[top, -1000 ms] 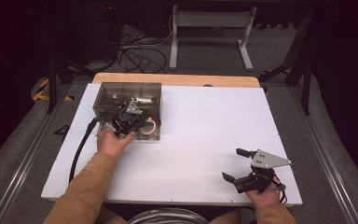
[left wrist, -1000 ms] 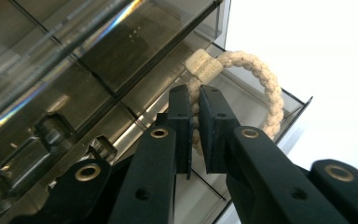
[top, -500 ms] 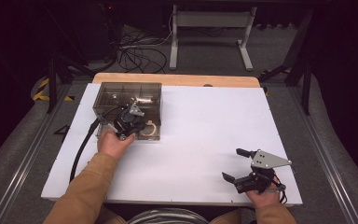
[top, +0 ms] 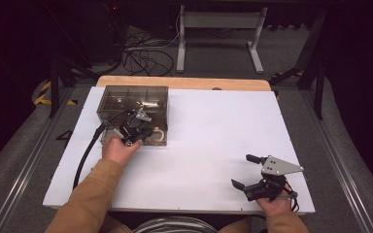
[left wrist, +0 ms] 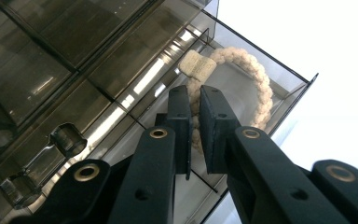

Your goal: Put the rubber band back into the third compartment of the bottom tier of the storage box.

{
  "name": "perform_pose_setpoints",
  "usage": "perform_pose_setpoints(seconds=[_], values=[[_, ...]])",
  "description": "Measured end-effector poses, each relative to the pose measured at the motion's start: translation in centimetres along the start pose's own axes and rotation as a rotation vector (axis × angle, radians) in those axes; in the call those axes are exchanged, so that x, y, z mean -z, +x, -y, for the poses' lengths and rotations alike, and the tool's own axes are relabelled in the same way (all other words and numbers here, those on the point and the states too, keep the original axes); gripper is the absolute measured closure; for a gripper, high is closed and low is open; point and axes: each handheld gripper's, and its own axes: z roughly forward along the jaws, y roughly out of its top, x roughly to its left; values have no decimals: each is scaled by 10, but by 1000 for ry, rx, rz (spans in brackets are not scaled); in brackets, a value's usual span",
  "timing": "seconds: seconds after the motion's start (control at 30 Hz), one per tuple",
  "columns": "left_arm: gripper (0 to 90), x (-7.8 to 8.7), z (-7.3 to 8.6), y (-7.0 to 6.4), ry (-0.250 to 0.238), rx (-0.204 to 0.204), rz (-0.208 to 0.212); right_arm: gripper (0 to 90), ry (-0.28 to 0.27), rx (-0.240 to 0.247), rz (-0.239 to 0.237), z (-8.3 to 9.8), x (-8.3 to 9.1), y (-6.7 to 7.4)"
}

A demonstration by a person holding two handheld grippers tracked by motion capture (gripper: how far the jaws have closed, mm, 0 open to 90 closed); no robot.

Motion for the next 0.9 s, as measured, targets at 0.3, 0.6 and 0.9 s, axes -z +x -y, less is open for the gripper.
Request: perform_pose_setpoints(seconds=[0.3,0.6,0.9], values=[[828,-1,0,0,5,4,8,2,3,-3,-2,0,0,0],[782,0,0,0,-3,7,-6,3,4,-4,-5,0,-1,0],[705,5,-2,-1,-28,9,-4,3,5,-4,-4,0,-1,0]])
